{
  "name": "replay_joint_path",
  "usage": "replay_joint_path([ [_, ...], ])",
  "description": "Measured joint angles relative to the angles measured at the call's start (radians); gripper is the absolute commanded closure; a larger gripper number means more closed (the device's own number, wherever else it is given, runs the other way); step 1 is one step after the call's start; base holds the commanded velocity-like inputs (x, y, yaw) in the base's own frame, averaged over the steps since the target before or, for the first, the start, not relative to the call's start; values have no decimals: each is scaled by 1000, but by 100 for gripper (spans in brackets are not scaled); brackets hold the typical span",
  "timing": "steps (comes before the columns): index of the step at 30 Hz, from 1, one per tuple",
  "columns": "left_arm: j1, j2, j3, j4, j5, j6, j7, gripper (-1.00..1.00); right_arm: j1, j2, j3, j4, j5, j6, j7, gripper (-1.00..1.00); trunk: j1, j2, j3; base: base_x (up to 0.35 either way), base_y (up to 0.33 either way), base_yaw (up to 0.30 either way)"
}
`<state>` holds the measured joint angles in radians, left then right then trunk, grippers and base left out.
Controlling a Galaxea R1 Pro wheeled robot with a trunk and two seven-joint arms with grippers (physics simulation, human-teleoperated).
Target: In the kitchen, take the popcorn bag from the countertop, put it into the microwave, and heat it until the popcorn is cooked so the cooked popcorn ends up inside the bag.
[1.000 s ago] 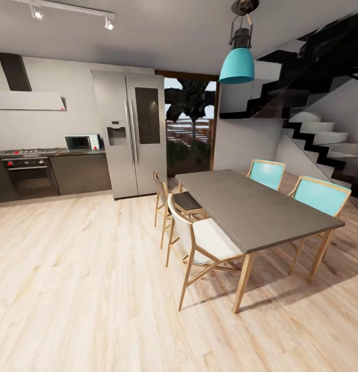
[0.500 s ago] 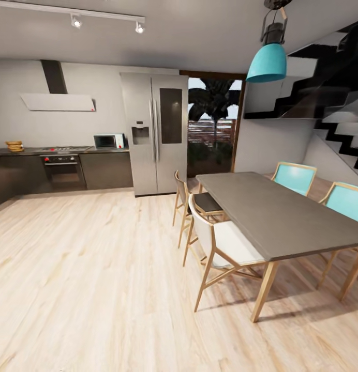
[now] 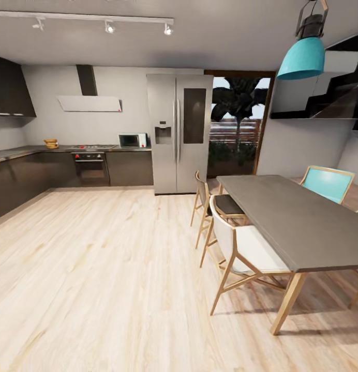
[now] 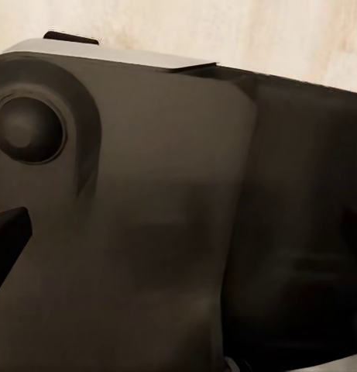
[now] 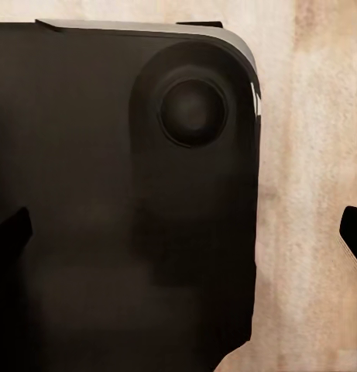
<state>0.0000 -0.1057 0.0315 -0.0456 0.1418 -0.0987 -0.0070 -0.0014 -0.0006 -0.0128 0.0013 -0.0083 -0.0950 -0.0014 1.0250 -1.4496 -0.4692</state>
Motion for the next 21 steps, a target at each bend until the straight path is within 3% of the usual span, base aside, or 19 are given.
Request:
replay_joint_path([
  [21,0,-1,0,0,1,1,0,-100,0,-1,1,0,0,0,0,-100,0,0,0,0,0,270],
])
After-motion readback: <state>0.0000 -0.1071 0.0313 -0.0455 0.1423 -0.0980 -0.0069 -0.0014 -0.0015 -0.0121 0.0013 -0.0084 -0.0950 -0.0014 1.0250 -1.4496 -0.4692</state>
